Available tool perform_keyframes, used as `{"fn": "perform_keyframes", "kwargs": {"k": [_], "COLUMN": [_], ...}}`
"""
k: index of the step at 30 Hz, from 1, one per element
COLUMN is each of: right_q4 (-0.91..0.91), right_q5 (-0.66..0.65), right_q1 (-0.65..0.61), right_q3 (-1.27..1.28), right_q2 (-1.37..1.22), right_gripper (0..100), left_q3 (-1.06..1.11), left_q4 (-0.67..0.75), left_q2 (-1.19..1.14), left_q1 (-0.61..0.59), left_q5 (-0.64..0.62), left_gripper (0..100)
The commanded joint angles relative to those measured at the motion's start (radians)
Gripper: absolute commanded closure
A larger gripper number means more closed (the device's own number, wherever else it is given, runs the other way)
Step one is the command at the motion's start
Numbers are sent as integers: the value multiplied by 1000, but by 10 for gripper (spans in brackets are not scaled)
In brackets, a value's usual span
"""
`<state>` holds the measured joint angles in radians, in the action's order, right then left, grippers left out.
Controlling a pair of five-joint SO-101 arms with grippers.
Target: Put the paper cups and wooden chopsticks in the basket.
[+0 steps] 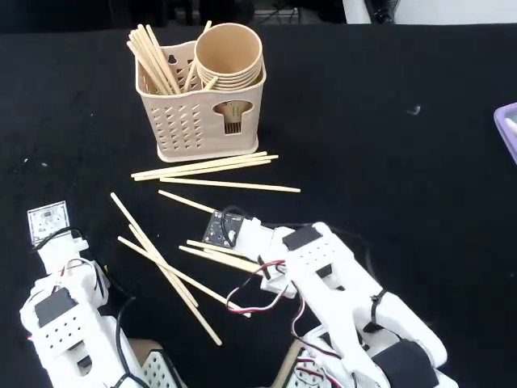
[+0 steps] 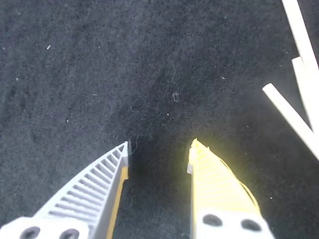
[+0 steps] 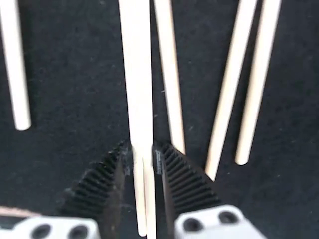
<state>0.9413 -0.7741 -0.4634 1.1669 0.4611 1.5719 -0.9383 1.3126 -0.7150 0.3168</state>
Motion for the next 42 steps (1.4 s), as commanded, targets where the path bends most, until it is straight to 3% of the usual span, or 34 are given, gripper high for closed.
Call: {"fn": "perform_keyframes", "kwargs": {"k": [1, 8, 11, 14, 20, 26, 31, 35, 42], "right_q4": [132, 373, 362, 241, 173, 175, 181, 176, 49], "right_q5": [20, 80, 144, 222, 292, 292, 288, 287, 364], "right_q1": [3, 3, 2, -3, 5, 230, 482, 588, 571], "right_q3": [-68, -265, -328, -397, -380, -229, -154, -74, 177], "right_q2": [122, 536, 654, 714, 618, 492, 544, 624, 717], "right_gripper": [988, 988, 988, 988, 987, 985, 985, 985, 986], "left_q3": [-8, -8, -8, -8, -8, -65, -407, -607, -687], "left_q4": [3, 3, 3, 3, 3, -37, -361, -491, -457], "left_q2": [3, 3, 3, 3, 3, -5, -6, -15, -275], "left_q1": [5, 5, 5, 8, 5, 13, 25, 154, 446], "left_q5": [6, 6, 6, 6, 6, -2, -2, -11, -232], "left_gripper": [798, 798, 798, 798, 798, 792, 738, 732, 732]}}
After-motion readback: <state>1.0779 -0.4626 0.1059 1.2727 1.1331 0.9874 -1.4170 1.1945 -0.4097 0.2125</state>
